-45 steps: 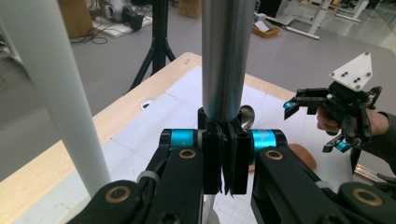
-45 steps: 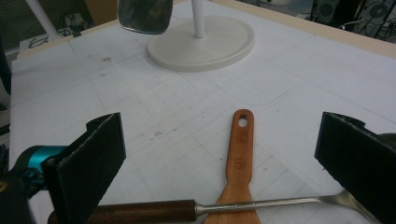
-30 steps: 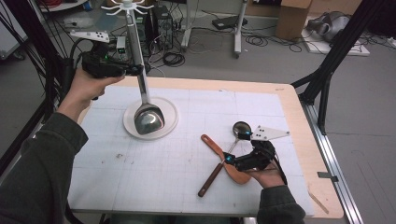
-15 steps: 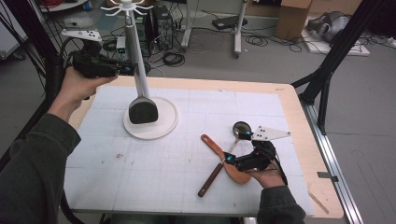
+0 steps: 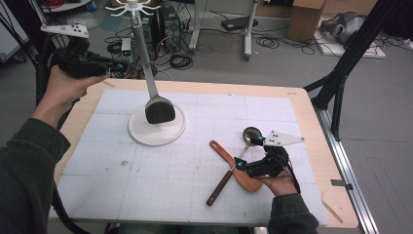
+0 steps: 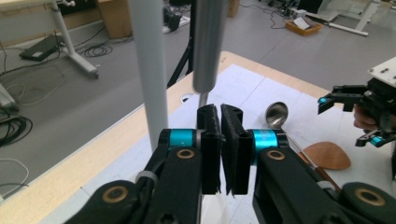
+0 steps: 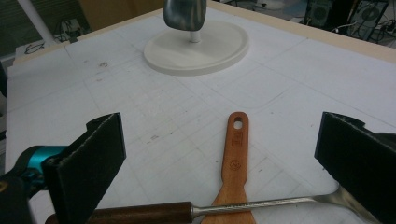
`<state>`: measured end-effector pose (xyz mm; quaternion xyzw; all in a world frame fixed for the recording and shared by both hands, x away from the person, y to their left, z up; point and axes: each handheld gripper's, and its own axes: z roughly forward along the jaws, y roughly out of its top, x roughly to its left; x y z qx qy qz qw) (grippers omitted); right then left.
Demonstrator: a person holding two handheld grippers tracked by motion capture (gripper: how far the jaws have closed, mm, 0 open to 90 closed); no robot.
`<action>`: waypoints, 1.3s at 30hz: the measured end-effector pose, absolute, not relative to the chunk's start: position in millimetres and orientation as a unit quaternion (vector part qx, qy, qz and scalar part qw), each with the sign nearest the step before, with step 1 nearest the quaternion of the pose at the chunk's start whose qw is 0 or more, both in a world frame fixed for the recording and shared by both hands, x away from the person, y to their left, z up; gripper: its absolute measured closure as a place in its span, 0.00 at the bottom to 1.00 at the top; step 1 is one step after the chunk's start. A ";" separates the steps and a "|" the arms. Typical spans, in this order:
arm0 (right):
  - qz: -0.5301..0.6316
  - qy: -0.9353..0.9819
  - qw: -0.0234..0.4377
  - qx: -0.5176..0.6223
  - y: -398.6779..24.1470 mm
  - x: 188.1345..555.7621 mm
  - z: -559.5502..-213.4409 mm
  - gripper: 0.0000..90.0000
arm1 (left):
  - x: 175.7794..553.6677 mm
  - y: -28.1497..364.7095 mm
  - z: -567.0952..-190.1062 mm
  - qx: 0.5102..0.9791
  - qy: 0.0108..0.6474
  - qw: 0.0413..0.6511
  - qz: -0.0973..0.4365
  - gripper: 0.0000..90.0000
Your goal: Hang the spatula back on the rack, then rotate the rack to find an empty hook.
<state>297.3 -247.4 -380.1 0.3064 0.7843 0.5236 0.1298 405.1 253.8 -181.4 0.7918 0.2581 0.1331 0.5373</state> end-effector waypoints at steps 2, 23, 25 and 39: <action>0.524 0.784 0.131 0.305 -247.3 297.5 -380.1 0.01 | 402.1 252.7 -176.1 0.794 0.252 0.536 0.136 0.99; 0.533 0.778 0.135 0.303 -247.9 297.4 -379.3 0.01 | 386.5 233.2 -107.6 0.783 0.232 0.555 0.158 1.00; 0.533 0.778 0.134 0.304 -247.9 297.5 -379.3 0.01 | 387.5 231.9 -102.4 0.782 0.233 0.555 0.163 1.00; 0.531 0.779 0.131 0.306 -247.7 297.6 -380.5 0.01 | 396.2 206.2 -91.8 0.778 0.238 0.558 0.164 1.00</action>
